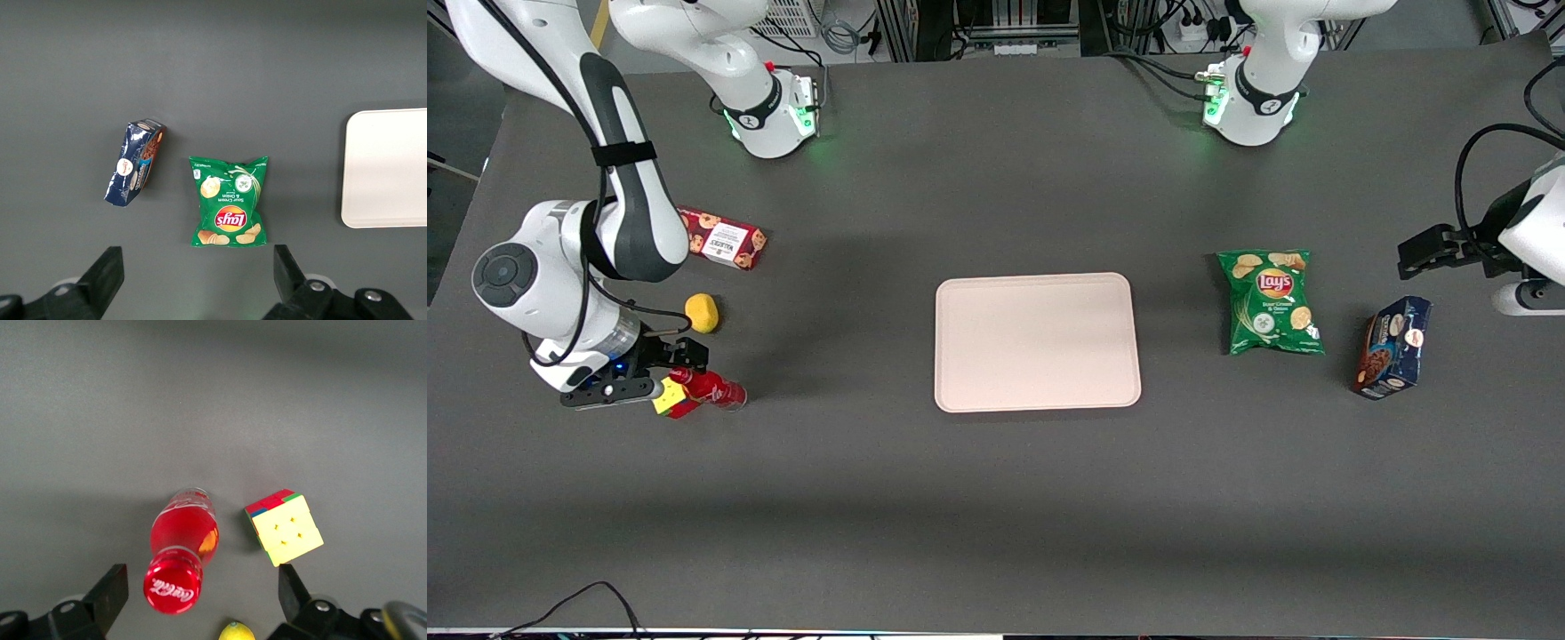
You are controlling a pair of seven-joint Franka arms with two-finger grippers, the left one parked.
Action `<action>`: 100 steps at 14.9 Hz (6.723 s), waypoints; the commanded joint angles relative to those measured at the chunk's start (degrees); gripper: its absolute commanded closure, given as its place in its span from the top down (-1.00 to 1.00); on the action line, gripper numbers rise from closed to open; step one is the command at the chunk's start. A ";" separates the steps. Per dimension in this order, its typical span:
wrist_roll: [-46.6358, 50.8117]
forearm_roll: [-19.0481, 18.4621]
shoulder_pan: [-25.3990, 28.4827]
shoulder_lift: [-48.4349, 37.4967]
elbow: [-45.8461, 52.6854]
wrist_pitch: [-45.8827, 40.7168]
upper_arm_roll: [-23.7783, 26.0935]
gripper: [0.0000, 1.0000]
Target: Place coke bottle on tray
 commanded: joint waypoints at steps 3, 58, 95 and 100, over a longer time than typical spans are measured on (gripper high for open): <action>-2.58 2.98 0.51 1.19 0.78 0.93 -0.07 1.00; 56.21 -4.57 17.03 20.26 40.69 -23.77 22.96 -1.00; 26.27 0.79 -1.69 -12.23 16.81 -28.43 16.30 1.00; 13.16 0.79 -1.69 -21.12 8.71 -28.60 7.24 1.00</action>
